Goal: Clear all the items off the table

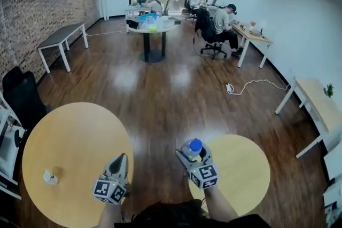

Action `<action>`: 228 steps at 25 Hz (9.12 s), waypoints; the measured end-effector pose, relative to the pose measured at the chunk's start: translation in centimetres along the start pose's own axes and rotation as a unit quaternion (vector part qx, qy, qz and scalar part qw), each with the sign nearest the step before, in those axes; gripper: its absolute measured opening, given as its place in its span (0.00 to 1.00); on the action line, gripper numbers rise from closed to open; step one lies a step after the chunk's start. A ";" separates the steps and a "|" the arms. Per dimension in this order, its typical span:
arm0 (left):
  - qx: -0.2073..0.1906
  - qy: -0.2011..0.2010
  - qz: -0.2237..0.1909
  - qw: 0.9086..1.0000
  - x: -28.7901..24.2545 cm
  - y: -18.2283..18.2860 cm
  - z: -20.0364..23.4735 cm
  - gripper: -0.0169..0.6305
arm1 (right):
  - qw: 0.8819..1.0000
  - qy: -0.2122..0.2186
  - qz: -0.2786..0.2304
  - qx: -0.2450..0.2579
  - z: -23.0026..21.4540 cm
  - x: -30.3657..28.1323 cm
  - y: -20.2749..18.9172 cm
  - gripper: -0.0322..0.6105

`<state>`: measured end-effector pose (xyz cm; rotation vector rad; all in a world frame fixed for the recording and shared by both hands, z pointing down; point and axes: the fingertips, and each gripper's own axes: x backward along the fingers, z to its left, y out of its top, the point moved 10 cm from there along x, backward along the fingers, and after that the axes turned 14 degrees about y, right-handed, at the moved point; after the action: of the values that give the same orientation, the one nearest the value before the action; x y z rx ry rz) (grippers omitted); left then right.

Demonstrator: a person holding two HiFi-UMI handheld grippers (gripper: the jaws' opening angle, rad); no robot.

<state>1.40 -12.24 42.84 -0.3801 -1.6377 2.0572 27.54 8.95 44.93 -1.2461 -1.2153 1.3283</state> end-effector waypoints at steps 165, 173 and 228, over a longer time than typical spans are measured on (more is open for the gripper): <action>-0.046 0.213 -0.083 0.972 17.8 1.8 14.1 0.01 | 0.996 0.055 -0.042 0.062 8.2 -7.3 0.9 0.06; -0.073 0.321 -0.130 0.935 28.3 4.2 20.3 0.01 | 0.978 0.180 -0.056 0.094 18.3 -16.1 3.0 0.06; 0.023 0.600 -0.067 0.797 42.7 0.0 32.0 0.02 | 0.827 0.536 0.153 0.067 52.2 -42.9 -11.9 0.70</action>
<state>-50.56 -16.39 54.00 -1.1939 -0.7524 1.1892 -21.62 -36.14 60.88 -1.7488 -0.1133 0.6456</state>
